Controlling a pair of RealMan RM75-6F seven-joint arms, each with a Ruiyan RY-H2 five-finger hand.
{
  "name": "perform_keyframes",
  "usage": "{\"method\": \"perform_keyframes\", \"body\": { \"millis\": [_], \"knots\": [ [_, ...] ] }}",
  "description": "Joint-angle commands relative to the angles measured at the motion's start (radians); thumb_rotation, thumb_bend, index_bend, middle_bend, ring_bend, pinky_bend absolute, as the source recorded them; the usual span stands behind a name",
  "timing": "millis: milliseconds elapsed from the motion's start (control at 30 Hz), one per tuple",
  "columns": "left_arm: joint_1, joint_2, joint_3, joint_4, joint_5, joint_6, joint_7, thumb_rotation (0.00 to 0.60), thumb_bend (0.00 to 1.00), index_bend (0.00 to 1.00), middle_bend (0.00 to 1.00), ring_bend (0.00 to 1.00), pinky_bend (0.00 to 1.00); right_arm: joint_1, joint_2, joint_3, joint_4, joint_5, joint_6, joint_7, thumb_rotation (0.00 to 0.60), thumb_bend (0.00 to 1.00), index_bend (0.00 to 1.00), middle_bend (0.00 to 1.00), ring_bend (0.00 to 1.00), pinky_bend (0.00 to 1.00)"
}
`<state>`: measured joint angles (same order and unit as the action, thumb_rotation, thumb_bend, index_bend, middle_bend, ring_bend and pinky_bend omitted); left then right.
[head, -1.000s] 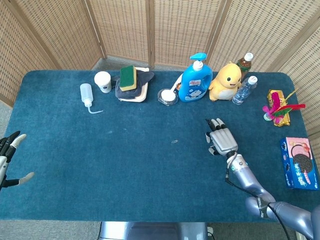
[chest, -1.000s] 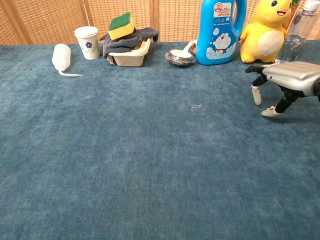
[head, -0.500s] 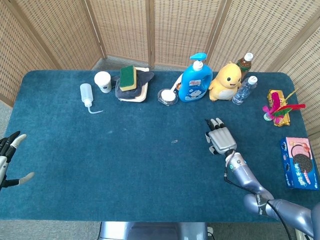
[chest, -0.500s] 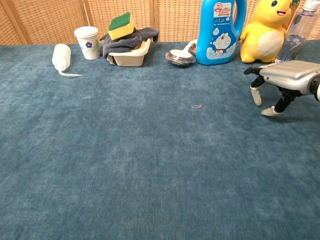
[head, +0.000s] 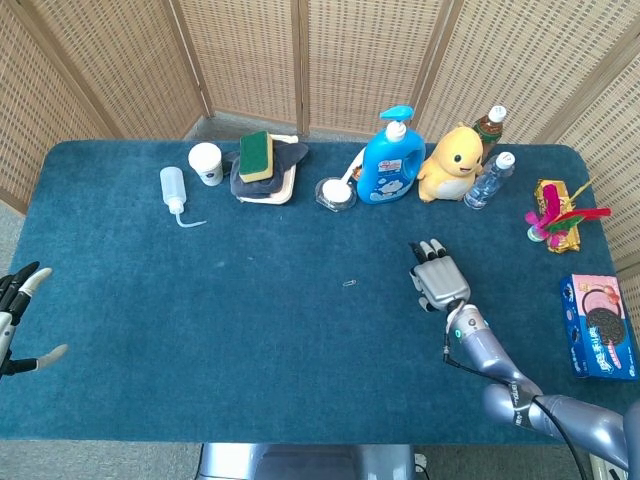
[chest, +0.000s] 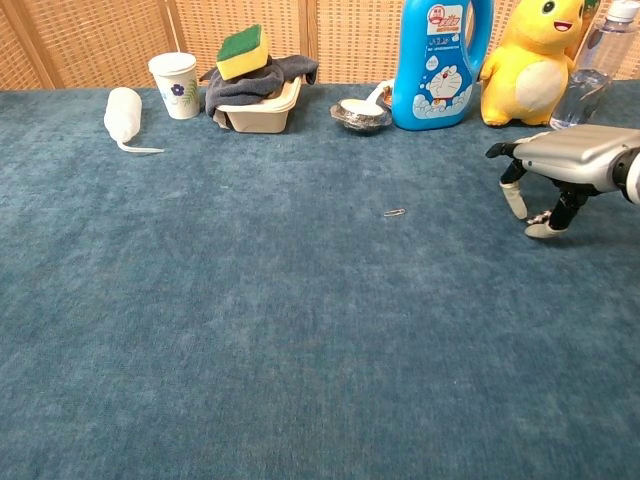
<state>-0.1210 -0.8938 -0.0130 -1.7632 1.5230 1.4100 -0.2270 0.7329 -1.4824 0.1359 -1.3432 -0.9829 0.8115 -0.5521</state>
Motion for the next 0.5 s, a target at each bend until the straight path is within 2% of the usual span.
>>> {"method": "perform_keyframes", "body": {
  "millis": [33,500],
  "knots": [
    [0.0,0.0,0.001,0.0,0.001,0.0,0.001,0.6,0.28,0.0,0.0,0.0,0.0,0.007,0.003,-0.005,-0.006,0.016,0.004,-0.018,0.6,0.32,0.55,0.05,0.0,0.0],
    [-0.002,-0.003,0.002,-0.001,0.002,-0.004,0.007,0.6,0.28,0.0,0.0,0.0,0.0,0.027,0.011,-0.017,-0.014,0.054,0.02,-0.054,0.6,0.35,0.54,0.05,0.0,0.0]
  ]
}}
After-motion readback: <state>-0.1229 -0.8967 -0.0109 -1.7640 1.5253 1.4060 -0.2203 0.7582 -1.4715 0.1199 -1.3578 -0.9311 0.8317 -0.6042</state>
